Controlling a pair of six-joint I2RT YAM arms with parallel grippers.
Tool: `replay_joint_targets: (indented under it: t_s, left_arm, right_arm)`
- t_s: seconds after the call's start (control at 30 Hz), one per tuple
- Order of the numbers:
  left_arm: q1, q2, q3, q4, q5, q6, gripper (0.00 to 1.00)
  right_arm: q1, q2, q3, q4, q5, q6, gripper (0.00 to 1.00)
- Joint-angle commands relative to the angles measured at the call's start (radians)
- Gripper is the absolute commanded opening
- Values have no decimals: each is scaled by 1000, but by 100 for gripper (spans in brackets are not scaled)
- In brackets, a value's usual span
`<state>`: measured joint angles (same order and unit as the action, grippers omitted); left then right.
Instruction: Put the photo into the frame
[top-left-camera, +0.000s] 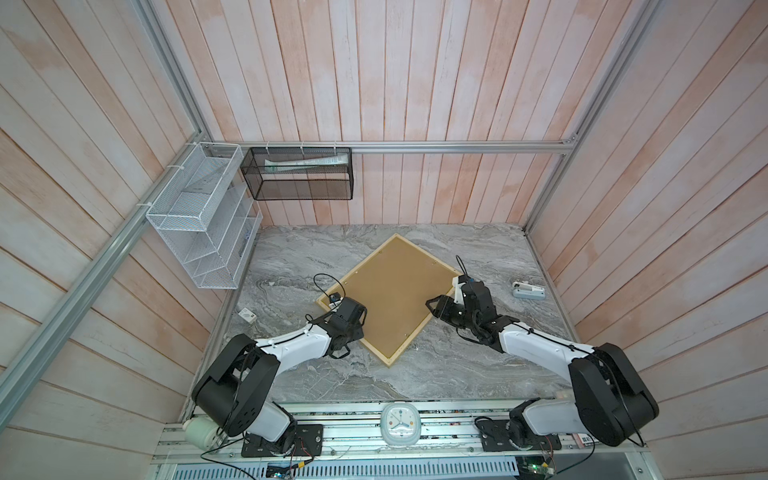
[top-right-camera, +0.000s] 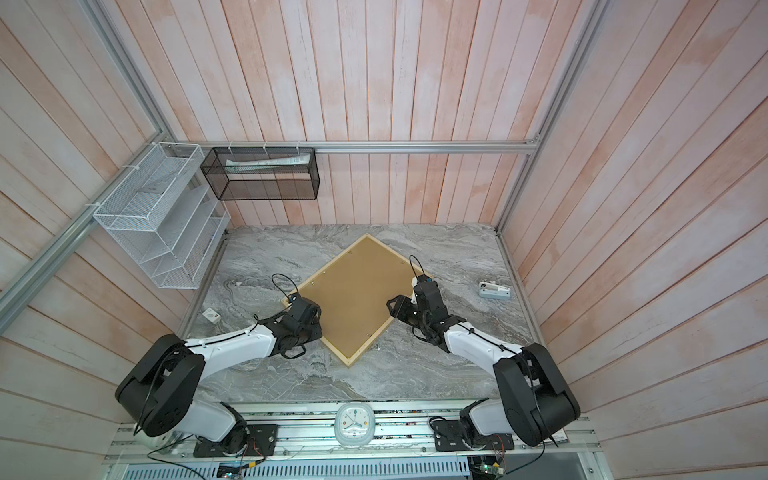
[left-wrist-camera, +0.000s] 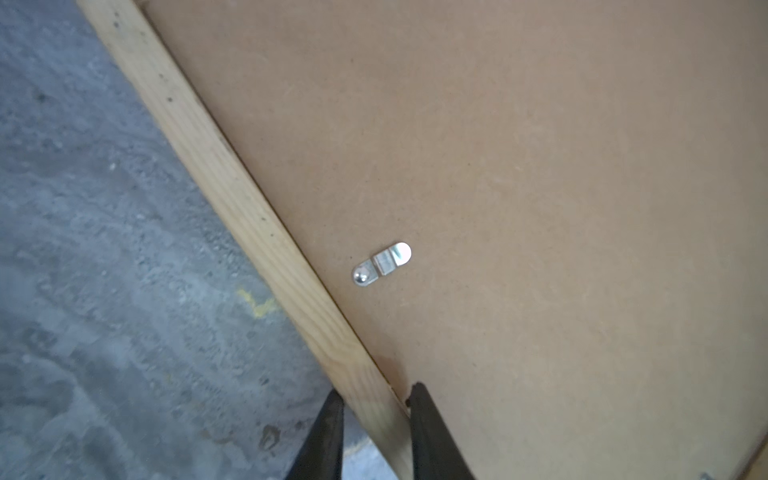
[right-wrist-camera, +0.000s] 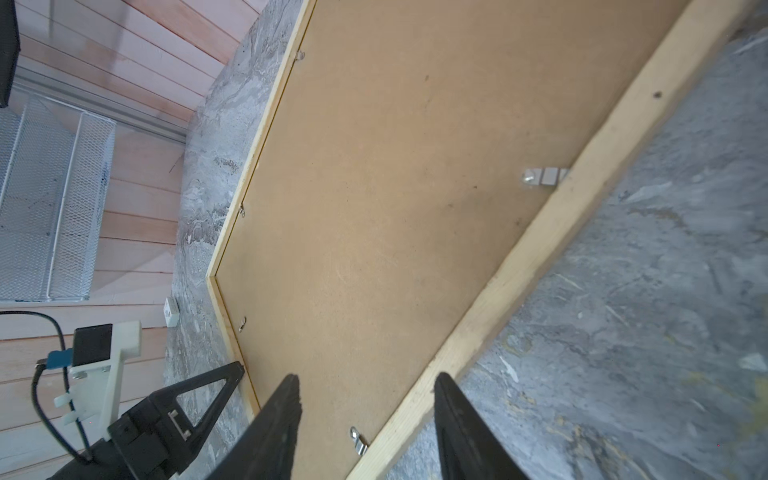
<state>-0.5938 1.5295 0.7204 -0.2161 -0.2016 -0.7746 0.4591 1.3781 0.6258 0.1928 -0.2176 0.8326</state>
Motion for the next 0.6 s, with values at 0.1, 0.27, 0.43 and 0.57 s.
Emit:
replay_joint_targets:
  t_s: [0.1,0.27,0.43,0.57]
  left_arm:
    - [58,115,81,55,77,200,21]
    - [116,218,154,153,183,341,13]
    - [126,301,263,146,181,460,12]
    - [126,300,314,89,159,457,23]
  right_arm:
    - [-42,-39,-39,-27,14,-21,53]
    - [-67,-62,-46,-36,16,-27,53]
    - [-82,-89,-58,-48,24,-31,54]
    - [-94,-109,-70,-55,27,-33,54]
